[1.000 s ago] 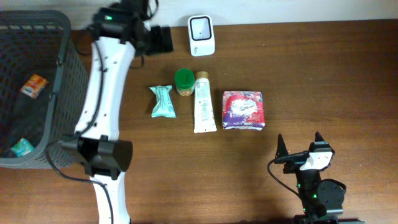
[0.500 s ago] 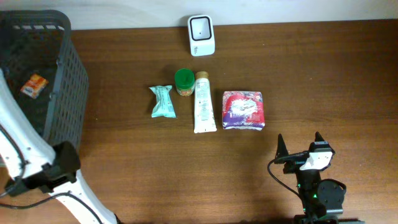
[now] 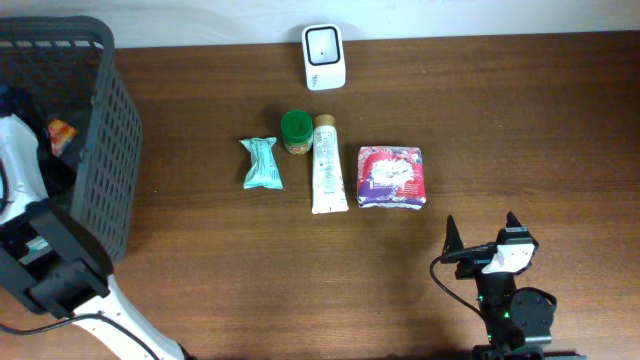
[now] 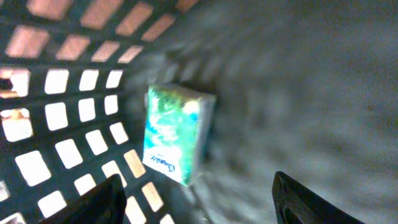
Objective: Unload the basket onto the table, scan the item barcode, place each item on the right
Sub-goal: 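Grasp the small teal box in basket with left gripper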
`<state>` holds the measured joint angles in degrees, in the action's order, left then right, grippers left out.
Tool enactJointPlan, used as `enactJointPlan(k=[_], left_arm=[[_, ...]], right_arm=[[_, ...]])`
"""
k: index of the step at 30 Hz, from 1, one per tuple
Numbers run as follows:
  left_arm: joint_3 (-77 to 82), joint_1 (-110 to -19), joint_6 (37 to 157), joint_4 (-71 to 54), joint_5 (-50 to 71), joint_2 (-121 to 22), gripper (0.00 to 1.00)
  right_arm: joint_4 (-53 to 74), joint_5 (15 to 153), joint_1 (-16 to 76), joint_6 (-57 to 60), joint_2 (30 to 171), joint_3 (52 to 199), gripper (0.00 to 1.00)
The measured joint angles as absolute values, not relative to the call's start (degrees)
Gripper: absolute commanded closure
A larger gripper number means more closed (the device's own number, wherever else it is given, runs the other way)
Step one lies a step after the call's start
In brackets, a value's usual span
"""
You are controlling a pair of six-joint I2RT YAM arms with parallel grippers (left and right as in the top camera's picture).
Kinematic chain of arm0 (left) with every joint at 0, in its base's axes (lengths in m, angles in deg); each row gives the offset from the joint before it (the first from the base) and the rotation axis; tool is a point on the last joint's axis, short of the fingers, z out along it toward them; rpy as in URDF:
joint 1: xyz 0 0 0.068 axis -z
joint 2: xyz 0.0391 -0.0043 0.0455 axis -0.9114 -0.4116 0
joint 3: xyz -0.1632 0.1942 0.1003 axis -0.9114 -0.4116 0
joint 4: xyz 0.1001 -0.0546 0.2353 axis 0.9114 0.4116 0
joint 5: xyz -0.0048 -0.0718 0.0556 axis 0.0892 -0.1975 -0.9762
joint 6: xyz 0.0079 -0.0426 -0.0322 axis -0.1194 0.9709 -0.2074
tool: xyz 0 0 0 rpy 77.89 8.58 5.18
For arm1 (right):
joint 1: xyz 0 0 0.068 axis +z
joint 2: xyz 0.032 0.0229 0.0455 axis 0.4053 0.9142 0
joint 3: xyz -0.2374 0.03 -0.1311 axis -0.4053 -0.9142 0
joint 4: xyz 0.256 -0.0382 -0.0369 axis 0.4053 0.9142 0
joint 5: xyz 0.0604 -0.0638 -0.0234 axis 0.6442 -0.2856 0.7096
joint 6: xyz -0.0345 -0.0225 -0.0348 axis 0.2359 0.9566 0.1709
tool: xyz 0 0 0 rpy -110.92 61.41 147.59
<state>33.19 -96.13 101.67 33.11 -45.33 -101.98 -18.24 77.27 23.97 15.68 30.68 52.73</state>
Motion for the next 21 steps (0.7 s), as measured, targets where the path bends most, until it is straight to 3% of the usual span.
enactJointPlan(k=[3,6,9,12,13,18,21], left_arm=[[26.1,-97.9,101.8,28.7,-47.9,-102.0,0.3],[20.9,-100.6,102.0,25.4,-48.9,-102.0,0.5],[18.6,-103.1,102.1,23.3,-48.7,-102.0,0.56],[17.7,-103.2,101.5,21.1,-46.9,-102.0,0.83],[17.7,-103.1,101.4,21.0,-46.6,-102.0,1.0],[18.9,-102.8,101.0,23.5,-46.0,-102.0,1.0],[28.3,-101.8,101.0,30.2,-43.8,-102.0,1.0]], right_arm=[[-18.2,77.3,24.0,15.7,30.7,52.7,0.01],[-18.2,77.3,24.0,15.6,30.7,52.7,0.02],[-18.2,77.3,24.0,15.7,30.7,52.7,0.01],[-18.2,77.3,24.0,15.7,30.7,52.7,0.01],[-18.2,77.3,24.0,15.7,30.7,52.7,0.01],[-18.2,77.3,24.0,15.7,30.7,52.7,0.01],[-18.3,77.3,24.0,15.7,30.7,52.7,0.02]])
